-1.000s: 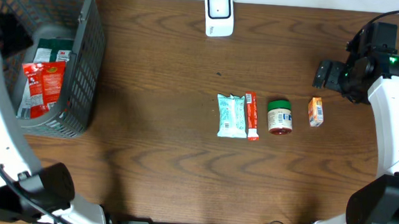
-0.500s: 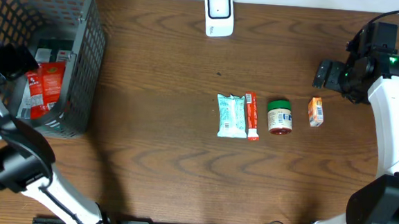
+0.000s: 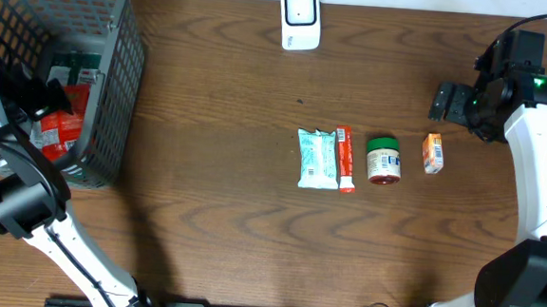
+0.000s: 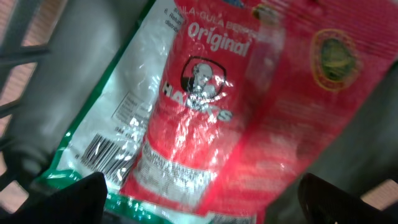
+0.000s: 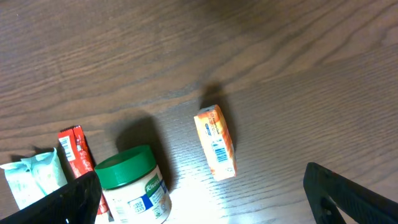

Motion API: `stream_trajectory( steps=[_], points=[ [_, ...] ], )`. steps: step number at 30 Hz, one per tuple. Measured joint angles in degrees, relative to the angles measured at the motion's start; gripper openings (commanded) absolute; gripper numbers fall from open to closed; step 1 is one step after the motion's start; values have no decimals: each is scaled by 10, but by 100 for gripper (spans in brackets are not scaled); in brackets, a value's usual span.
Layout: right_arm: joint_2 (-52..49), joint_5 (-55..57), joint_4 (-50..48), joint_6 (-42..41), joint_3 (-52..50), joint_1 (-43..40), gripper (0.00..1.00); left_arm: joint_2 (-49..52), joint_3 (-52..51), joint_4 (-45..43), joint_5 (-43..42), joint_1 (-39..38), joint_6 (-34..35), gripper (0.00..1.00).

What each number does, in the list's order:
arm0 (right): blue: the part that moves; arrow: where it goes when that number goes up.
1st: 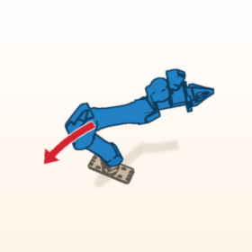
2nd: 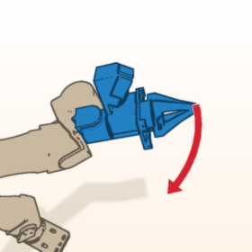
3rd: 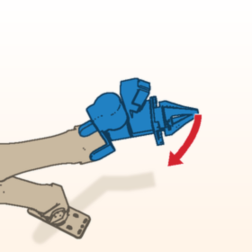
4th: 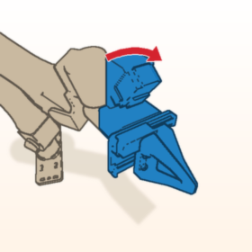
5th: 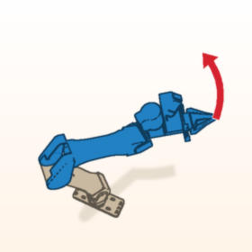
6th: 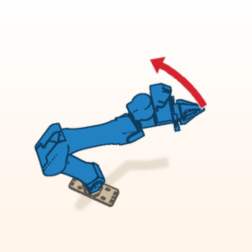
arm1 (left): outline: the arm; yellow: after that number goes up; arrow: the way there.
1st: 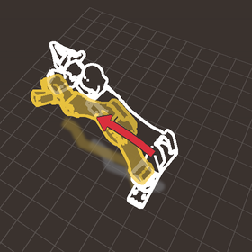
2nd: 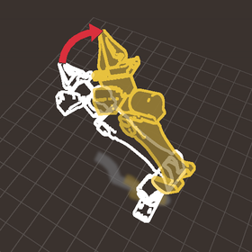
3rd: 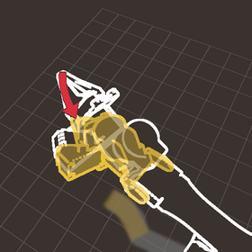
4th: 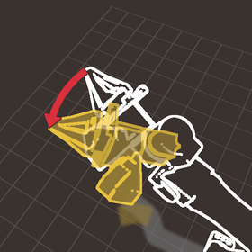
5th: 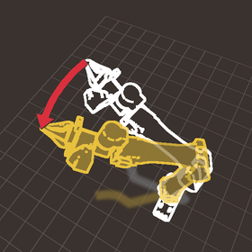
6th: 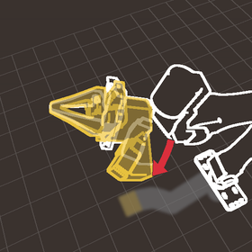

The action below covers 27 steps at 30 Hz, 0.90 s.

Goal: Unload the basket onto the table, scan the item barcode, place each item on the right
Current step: 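Reach the left gripper into the basket and grasp the red snack bag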

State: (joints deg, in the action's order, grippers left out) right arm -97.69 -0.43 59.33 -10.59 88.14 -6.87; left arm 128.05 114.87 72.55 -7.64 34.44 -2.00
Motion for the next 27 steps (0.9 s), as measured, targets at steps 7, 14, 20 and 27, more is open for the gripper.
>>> stream_trajectory(
  steps=[7,14,20,27],
  points=[
    [0,0,0,0,0,0,99,0,-67,-62,-18,0,-1,93],
    [0,0,0,0,0,0,99,0,-89,-70,-58,0,-10,46],
    [0,0,0,0,0,0,99,-15,-89,-67,-76,-2,-12,7],
    [0,0,0,0,0,0,99,-77,-92,-80,-70,-2,-8,7]
  ],
)
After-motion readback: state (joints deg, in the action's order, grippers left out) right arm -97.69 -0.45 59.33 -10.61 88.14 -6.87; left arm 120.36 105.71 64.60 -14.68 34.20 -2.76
